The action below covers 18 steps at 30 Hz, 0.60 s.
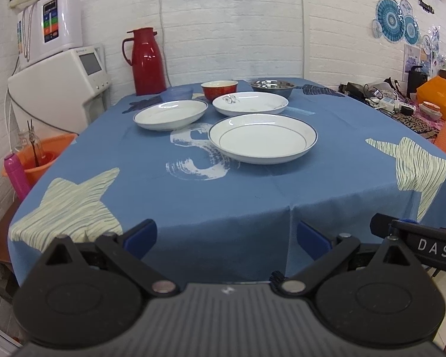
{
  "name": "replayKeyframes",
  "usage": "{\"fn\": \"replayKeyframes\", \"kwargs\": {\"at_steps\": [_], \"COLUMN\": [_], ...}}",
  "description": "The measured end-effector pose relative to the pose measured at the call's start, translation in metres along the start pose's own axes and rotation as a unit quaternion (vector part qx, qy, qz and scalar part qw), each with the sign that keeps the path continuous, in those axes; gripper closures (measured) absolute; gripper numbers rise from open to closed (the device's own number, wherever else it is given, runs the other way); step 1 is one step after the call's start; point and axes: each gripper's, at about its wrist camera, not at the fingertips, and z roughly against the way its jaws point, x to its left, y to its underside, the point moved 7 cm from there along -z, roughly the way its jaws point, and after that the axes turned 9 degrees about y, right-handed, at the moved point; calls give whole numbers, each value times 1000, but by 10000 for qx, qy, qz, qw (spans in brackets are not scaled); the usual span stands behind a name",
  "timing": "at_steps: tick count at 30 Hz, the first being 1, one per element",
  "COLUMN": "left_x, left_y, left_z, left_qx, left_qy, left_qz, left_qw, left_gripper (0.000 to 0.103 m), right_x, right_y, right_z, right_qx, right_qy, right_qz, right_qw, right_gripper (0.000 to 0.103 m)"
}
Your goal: Organize plates and bowls
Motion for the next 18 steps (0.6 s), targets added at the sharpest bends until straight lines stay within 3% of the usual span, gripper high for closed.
{"fn": "replayKeyframes", "kwargs": {"at_steps": [18], "left_x": [1], "left_y": [1], "left_z": [-1], "left_qx": [53], "left_qy": [-24], "left_qz": [46], "left_qw": [10000], "left_gripper": [3], "right_x": [2], "right_y": [0], "right_z": [-2], "right_qx": [-9], "right_qy": [-33], "right_qz": [66], "right_qw": [10000], "right_gripper": [15]}}
